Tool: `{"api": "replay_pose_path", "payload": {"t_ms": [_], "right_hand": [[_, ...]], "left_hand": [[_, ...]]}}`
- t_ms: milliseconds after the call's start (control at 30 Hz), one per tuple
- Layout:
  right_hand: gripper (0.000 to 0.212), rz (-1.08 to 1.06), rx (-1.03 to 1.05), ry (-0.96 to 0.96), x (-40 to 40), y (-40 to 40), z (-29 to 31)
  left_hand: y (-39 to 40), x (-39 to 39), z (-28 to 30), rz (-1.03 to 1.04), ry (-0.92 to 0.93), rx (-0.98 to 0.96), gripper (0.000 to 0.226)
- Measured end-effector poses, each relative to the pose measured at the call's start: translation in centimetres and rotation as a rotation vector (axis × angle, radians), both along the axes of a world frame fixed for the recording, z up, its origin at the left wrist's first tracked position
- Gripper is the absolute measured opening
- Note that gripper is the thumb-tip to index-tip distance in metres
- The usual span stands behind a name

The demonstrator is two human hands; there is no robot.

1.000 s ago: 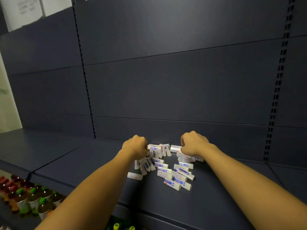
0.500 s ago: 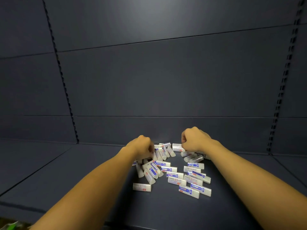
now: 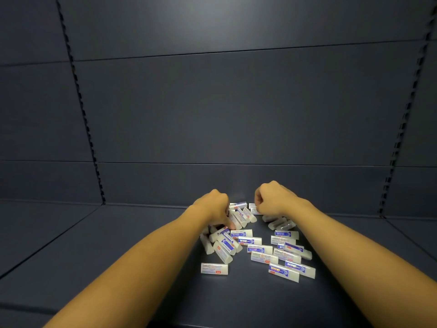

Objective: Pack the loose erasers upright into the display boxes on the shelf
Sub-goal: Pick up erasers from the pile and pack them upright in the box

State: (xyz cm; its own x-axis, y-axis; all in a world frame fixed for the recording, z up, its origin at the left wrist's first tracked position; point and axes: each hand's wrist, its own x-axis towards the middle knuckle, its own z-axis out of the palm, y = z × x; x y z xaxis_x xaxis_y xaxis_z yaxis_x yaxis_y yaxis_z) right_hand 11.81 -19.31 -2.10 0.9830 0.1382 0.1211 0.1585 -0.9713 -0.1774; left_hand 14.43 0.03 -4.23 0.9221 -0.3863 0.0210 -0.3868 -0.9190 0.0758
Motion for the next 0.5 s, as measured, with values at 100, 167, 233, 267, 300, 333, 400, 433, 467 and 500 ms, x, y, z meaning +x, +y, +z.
{"api": "replay_pose_path", "payload": {"t_ms": [100, 167, 233, 267, 300, 333, 400, 433, 467, 500], "right_hand": [[0.016, 0.047, 0.009, 0.017, 0.2, 1.2, -0.1], [0.019, 0.088, 0.008, 0.038, 0.4, 2.1, -0.4], [0.020, 0.125, -0.002, 0.061, 0.6, 2.8, -0.7], [0.020, 0.141, -0.006, 0.069, 0.7, 3.2, -0.7], [0.022, 0.157, -0.007, 0.077, 0.8, 3.5, -0.8], [0.024, 0.172, -0.010, 0.085, 0.9, 3.8, -0.9], [0.028, 0.194, -0.016, 0.100, 1.1, 4.3, -1.1], [0.030, 0.207, -0.019, 0.106, 1.1, 4.4, -1.2], [0.032, 0.218, -0.025, 0.113, 1.2, 4.6, -1.3], [0.033, 0.228, -0.029, 0.118, 1.3, 4.7, -1.4]], "left_hand": [[-0.2, 0.2, -0.3, 0.036, -0.022, 0.015, 0.033], [-0.1, 0.4, -0.5, 0.040, -0.007, -0.001, 0.027], [0.4, 0.8, -0.6, 0.038, 0.024, -0.034, 0.029], [0.7, 0.9, -0.5, 0.038, 0.030, -0.056, 0.030], [1.1, 1.1, -0.6, 0.039, 0.028, -0.081, 0.031], [1.4, 1.2, -0.6, 0.041, 0.027, -0.106, 0.032], [2.0, 1.4, -0.7, 0.041, 0.023, -0.131, 0.033], [2.3, 1.5, -0.9, 0.039, 0.019, -0.136, 0.033], [2.5, 1.5, -1.0, 0.036, 0.015, -0.140, 0.033], [2.7, 1.5, -1.1, 0.032, 0.009, -0.145, 0.031]]}}
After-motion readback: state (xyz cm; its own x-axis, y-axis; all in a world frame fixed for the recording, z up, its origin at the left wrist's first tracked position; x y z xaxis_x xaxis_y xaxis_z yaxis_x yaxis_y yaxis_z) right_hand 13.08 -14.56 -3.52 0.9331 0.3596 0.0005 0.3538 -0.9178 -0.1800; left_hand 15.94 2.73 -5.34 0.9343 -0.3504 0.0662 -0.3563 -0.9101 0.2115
